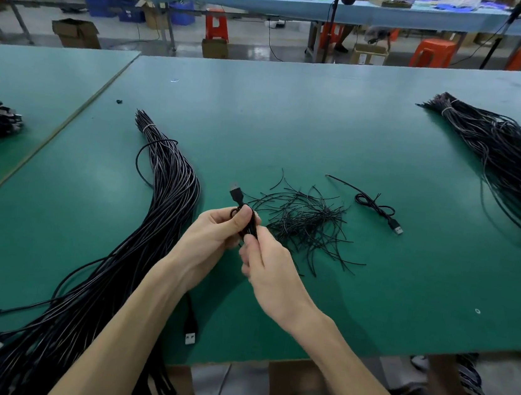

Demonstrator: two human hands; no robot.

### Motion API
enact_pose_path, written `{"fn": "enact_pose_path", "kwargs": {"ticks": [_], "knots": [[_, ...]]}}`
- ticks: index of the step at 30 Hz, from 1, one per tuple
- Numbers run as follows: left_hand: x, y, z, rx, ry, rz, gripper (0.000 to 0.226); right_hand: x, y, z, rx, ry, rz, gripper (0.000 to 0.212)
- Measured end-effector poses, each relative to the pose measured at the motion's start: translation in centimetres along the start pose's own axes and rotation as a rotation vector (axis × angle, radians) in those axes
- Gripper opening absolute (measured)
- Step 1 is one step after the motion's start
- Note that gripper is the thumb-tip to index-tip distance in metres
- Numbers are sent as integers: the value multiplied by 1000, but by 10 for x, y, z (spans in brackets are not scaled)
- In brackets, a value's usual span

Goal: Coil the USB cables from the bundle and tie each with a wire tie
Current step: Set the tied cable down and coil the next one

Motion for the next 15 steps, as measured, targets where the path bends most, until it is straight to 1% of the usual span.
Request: {"fn": "enact_pose_path", "kwargs": {"ticks": [4, 7, 8, 10, 15], "knots": [[-6, -18, 16, -59, -66, -202, 48, -5, -6, -5, 394, -19, -82, 29], [-14, -32, 25, -143, -72, -378, 63, -10, -9, -11, 634, -13, -180, 28], [-15, -34, 26, -157, -63, -394, 64, -11, -9, -12, 675, -13, -200, 28], [-14, -33, 25, -162, -56, -370, 60, -12, -6, -12, 670, -16, -205, 28], [-12, -28, 23, -167, -46, -276, 39, -13, -5, -11, 613, -22, -212, 24]]}}
Point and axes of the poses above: each hand's wrist, its own x-axis towards the middle knuckle, its own y-axis out of the back of the hand, z = x × y, the point moved 10 cm from there along x, towards the middle knuckle, and after that the axes turned 3 degrees about -y, right-handed, at the moved point
